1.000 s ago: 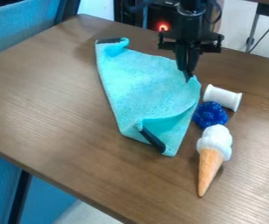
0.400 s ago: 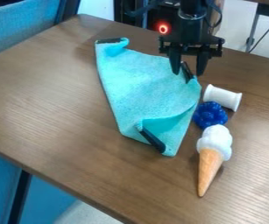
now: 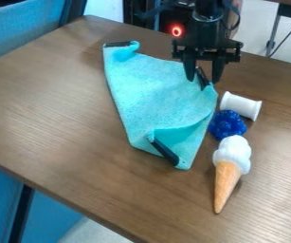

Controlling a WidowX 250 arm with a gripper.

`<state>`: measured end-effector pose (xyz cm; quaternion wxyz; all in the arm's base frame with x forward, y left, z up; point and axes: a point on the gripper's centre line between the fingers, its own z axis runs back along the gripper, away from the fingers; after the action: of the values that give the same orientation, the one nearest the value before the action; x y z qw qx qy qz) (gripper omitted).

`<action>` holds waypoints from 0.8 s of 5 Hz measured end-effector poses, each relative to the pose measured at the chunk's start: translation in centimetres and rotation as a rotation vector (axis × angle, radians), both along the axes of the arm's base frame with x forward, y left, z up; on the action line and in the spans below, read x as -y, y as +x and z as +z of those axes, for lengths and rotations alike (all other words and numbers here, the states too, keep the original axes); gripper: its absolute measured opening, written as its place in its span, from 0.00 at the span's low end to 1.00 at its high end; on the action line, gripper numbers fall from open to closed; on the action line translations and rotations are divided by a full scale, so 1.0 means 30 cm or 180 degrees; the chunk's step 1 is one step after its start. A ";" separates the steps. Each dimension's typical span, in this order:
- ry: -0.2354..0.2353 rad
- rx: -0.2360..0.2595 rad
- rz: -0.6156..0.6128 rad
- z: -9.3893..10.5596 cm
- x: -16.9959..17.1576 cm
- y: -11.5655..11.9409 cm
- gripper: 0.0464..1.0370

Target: Unfold cloth from top right to bottom left

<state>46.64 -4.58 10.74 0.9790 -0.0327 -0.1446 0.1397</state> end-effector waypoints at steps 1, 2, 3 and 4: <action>0.0005 -0.0049 0.0005 -0.020 -0.003 -0.002 0.48; 0.0004 -0.0088 0.0006 -0.030 -0.002 -0.005 0.21; -0.0014 -0.0100 0.0009 -0.031 0.001 -0.007 0.05; -0.0061 -0.0109 -0.0033 -0.031 0.010 -0.009 0.01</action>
<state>46.39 -4.88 9.82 0.9817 -0.0405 -0.1263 0.1365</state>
